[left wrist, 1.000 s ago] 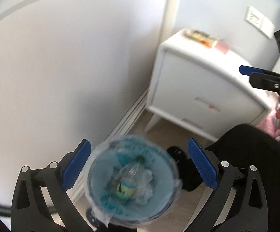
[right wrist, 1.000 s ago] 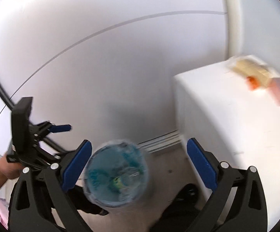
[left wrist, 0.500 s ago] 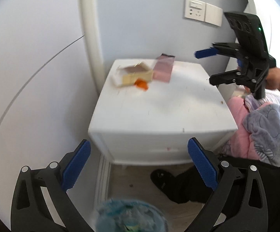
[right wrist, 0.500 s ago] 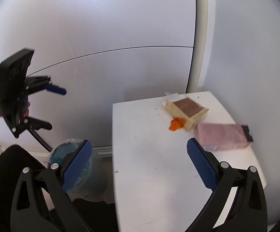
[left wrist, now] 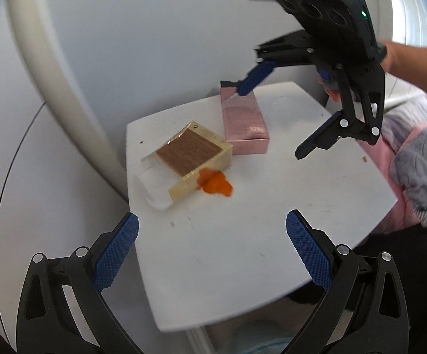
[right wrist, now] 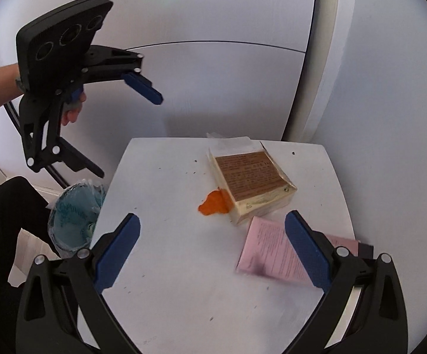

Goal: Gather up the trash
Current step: 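Grasp the gold-wrapped box with both grippers from opposite sides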

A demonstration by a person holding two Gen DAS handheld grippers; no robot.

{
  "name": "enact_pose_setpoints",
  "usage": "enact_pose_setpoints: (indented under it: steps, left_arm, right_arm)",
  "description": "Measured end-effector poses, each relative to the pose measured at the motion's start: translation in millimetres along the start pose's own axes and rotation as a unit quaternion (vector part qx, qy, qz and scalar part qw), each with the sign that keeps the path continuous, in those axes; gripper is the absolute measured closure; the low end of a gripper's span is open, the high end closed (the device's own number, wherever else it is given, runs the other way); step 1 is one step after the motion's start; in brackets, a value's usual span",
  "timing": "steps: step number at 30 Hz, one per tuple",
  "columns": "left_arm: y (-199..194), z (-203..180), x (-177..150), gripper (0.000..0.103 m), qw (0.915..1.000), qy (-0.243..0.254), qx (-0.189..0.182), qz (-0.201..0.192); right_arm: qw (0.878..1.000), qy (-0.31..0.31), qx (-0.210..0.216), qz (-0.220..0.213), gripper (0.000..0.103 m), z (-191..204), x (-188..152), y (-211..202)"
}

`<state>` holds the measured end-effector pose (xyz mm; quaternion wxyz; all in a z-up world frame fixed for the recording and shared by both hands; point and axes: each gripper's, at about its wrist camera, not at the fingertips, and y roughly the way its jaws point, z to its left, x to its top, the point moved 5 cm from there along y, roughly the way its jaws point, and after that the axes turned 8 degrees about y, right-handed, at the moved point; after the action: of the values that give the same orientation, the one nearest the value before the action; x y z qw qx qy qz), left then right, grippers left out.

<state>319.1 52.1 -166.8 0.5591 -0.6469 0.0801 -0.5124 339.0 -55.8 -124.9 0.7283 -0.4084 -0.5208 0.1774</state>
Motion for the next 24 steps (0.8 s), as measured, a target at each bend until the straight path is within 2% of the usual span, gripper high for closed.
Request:
enact_pose_setpoints:
  steps: [6,13,16,24]
  left_arm:
    - [37,27,5,0.006,0.998,0.046,-0.034,0.027]
    - [75,41,12,0.006,0.99,0.109,-0.08,0.04]
    - [85,47,14,0.006,0.9876,0.121,-0.091,0.041]
    - [109,45,13,0.006,0.9764,0.144,-0.153,0.05]
  right_arm:
    - [0.999,-0.013,0.026,0.034,0.007,-24,13,29]
    - [0.995,-0.048,0.045,0.077,0.007,-39,23,54]
    - [0.992,-0.064,0.052,0.092,0.007,-40,27,60]
    - [0.985,-0.097,0.065,0.124,0.007,-37,30,74]
